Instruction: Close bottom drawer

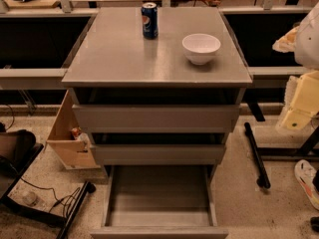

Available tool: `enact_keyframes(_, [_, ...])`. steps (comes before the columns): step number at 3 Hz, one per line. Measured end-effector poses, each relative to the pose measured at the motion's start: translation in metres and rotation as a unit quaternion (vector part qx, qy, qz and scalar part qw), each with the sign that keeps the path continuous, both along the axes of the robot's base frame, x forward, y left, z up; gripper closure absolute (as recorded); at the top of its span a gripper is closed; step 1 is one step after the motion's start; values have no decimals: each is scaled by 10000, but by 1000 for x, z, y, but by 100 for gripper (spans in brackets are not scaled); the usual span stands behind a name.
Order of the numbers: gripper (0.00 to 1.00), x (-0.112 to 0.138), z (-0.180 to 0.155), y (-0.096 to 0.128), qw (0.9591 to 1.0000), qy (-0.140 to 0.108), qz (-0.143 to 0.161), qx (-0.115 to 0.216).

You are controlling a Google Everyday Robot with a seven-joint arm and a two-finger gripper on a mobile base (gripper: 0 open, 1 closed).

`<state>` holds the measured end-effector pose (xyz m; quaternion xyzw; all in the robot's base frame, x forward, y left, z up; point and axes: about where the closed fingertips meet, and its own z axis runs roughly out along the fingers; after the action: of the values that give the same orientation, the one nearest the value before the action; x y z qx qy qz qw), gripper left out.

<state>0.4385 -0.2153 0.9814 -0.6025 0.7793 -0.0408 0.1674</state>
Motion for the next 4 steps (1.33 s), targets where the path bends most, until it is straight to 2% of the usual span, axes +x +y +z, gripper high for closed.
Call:
enact_keyframes(1, [0, 0, 0, 0, 10000, 0, 0, 0])
enact_keyframes(2, [0, 7, 2, -2, 9997, -165, -76, -136])
enact_keyframes(3, [0, 5, -19, 1, 9987, -363, -281, -240])
enact_keyframes(4, [0, 3, -91, -3, 9984, -206, -450, -257])
